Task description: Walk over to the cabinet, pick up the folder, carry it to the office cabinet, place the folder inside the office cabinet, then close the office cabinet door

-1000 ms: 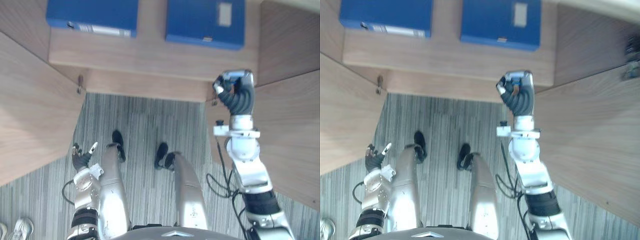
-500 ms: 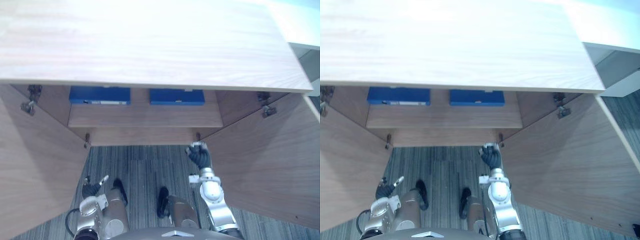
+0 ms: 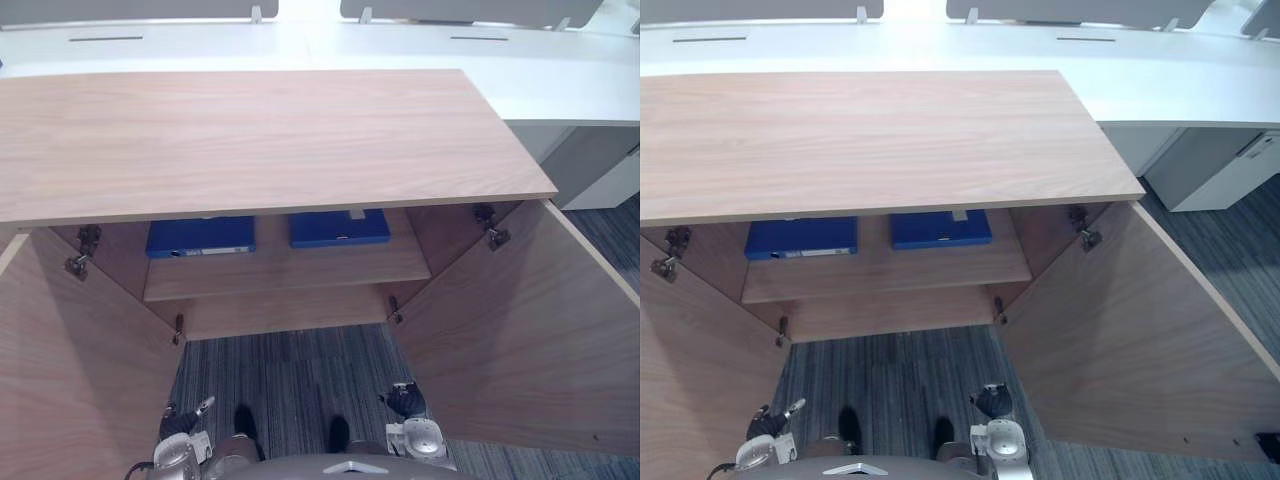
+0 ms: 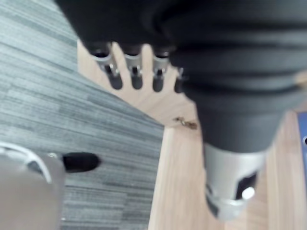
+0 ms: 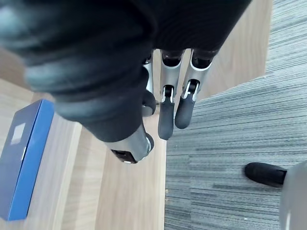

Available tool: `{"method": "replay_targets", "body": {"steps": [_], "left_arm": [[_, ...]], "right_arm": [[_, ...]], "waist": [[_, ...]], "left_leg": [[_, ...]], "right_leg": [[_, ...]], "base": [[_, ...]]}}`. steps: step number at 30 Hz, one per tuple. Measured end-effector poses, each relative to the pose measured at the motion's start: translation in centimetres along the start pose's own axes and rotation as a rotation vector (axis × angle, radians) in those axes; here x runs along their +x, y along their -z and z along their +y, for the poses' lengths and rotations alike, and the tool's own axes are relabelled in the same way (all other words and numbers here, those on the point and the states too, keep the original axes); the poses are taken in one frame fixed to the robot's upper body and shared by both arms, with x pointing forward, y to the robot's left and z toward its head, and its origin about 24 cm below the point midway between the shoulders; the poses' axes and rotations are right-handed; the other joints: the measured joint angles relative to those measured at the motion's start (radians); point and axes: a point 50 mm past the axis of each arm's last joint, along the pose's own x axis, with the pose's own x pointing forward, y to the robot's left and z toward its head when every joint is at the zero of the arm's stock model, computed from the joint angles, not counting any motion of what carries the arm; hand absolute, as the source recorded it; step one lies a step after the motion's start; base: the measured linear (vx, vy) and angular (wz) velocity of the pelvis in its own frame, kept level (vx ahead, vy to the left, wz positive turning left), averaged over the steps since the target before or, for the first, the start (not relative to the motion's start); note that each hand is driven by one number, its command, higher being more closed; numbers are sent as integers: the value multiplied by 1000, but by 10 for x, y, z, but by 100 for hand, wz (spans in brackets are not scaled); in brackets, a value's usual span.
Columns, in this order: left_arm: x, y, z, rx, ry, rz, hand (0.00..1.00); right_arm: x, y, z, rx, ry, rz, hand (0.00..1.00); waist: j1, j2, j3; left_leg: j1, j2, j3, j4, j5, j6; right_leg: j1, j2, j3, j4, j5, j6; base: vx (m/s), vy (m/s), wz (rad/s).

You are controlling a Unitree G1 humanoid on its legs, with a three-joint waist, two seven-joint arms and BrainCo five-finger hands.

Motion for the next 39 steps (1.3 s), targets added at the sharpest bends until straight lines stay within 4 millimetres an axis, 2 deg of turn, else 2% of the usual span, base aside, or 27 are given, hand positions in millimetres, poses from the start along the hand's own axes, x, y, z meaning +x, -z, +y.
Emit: {"method": "replay_targets", "body": {"steps": [3, 8, 10, 11, 12, 14, 15, 16, 17, 19, 24, 29, 39], "left_arm": [[-1, 4, 2, 6, -2, 16, 0], [-2, 0, -12, 50, 55, -5, 0], [-3, 0, -15, 63, 74, -7, 0], [-3, 0, -16, 65, 83, -7, 0], [-3, 1, -17, 69, 86, -6, 0], [-4, 3, -16, 80, 89, -1, 0], [-5, 8, -14, 86, 85, 10, 0], [-6, 9, -14, 88, 87, 9, 0], [-6, 9, -14, 93, 91, 5, 0], [-6, 9, -13, 93, 93, 2, 0], [-6, 15, -1, 50, 49, 26, 0], [-7, 21, 7, 38, 23, 44, 0], [-12, 27, 12, 65, 14, 35, 0]], "right_arm": [[0, 9, -6, 28, 25, 46, 0], [-5, 32, -13, 73, 57, 159, 0], [-4, 32, -13, 88, 62, 167, 0], [-5, 37, -13, 106, 64, 197, 0], [-4, 38, -13, 110, 64, 203, 0], [-4, 39, -13, 129, 70, 220, 0], [-4, 41, -15, 148, 81, 236, 0], [-4, 42, -16, 165, 87, 240, 0], [-4, 43, -18, 188, 101, 247, 0], [-4, 44, -23, 215, 125, 251, 0], [-3, 27, -57, 351, 295, 140, 0], [-15, 9, -108, 440, 531, -15, 0], [-52, 12, -161, 579, 866, -97, 0]], "waist": [[-3, -1, -14], [-15, 2, -27], [-16, 11, -30], [-18, -2, -40], [-18, 8, -35], [-16, 2, -39], [-14, 15, -33], [-14, 6, -37], [-11, 17, -33], [-11, 15, -34], [-17, 29, -27], [-30, 30, -32], [-55, 39, -43]], "left_leg": [[36, -21, -27, -62, 16, -3], [65, -35, -27, -63, 14, 1], [70, -37, -28, -63, 11, 4], [73, -37, -28, -63, 10, 6], [73, -38, -28, -63, 10, 6], [82, -39, -27, -63, 8, 9], [90, -39, -25, -63, 5, 10], [95, -40, -25, -63, 4, 11], [99, -40, -24, -63, 1, 10], [103, -40, -21, -63, -1, 10], [123, -35, 7, -63, -13, 7], [150, -35, 35, -63, -30, 6], [164, -30, 91, -57, -64, 1]], "right_leg": [[0, -3, 23, -1, -1, 1], [27, -12, 30, -7, 0, 1], [37, -13, 29, -14, 0, 1], [41, -13, 29, -16, 0, 3], [42, -13, 29, -17, 2, 4], [52, -13, 33, -23, 8, 7], [62, -13, 40, -29, 9, 8], [68, -12, 44, -30, 9, 9], [72, -12, 46, -32, 12, 15], [74, -12, 49, -32, 12, 16], [77, -6, 78, -31, 12, 16], [87, -6, 104, -32, 2, 6], [65, -3, 146, -12, -15, 3]], "base": [[-58, 55, -22], [-10, 47, -6], [17, 8, 1], [36, 13, 0], [40, 10, -1], [40, 6, -5], [61, 7, -6], [53, 6, -7], [51, 2, -5], [24, -2, -5], [14, -2, -17], [8, 7, -17], [34, 3, -17]]}}
